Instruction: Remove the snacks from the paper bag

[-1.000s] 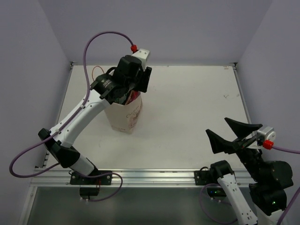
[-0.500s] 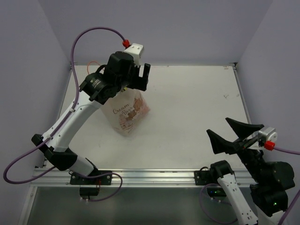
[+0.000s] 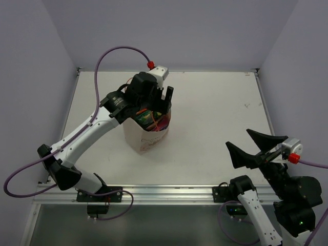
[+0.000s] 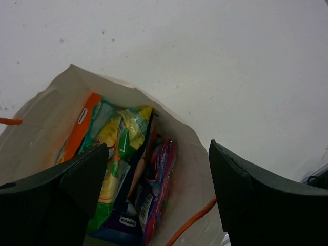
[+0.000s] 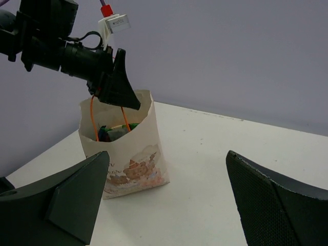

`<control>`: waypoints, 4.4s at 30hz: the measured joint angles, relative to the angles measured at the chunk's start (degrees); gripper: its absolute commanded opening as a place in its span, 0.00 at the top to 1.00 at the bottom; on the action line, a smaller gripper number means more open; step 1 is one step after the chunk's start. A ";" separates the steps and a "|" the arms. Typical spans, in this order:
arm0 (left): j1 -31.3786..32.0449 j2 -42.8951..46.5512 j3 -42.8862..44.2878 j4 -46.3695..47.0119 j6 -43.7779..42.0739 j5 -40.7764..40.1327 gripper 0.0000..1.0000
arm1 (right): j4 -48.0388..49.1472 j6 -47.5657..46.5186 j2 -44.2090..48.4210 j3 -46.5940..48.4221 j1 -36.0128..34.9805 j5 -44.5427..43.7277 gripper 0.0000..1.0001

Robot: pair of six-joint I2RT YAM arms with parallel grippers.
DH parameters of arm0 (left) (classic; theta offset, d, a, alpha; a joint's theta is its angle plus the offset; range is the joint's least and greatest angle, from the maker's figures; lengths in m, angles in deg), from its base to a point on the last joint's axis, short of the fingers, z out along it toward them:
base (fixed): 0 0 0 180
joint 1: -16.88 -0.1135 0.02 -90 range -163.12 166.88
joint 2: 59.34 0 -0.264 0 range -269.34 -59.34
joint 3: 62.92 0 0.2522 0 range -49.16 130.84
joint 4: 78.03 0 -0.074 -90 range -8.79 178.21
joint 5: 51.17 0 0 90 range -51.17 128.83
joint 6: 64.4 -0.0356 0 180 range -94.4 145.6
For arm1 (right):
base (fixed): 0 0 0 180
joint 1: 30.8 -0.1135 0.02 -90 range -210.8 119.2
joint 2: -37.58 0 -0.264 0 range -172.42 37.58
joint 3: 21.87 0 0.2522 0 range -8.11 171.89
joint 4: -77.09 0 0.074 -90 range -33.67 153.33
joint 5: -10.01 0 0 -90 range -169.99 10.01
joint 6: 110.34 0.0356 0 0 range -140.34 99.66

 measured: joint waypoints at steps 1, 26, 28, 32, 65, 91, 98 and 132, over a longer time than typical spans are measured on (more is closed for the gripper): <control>0.52 0.42 -1.05 0.46 0.07 -0.07 0.11 | -0.09 0.00 0.00 0.00 0.00 0.02 0.01; 0.72 10.12 3.89 1.88 -5.46 -9.14 0.02 | -1.49 -0.92 0.00 -0.13 0.00 0.57 0.01; -1.51 11.82 3.87 0.98 -6.43 -10.78 0.03 | -1.51 -1.01 0.00 -0.13 0.00 0.59 0.01; -11.61 17.90 -3.26 3.04 -7.63 -11.10 0.06 | -1.53 -1.05 0.00 -0.13 0.00 0.70 0.01; -29.46 19.58 -33.14 23.65 -22.60 21.20 0.56 | -1.57 -1.51 0.00 -0.13 0.00 2.19 0.01; -30.29 17.55 -30.71 24.76 -27.30 26.18 1.00 | -0.74 0.57 -21.27 8.28 -0.02 13.35 0.01; -30.29 16.48 -27.87 24.55 -28.74 24.17 1.00 | 3.48 3.30 -38.45 13.40 -4.57 17.90 0.01; -30.56 28.85 -37.92 29.31 -36.70 25.79 1.00 | 9.73 -52.37 -88.91 34.67 -39.12 0.22 0.08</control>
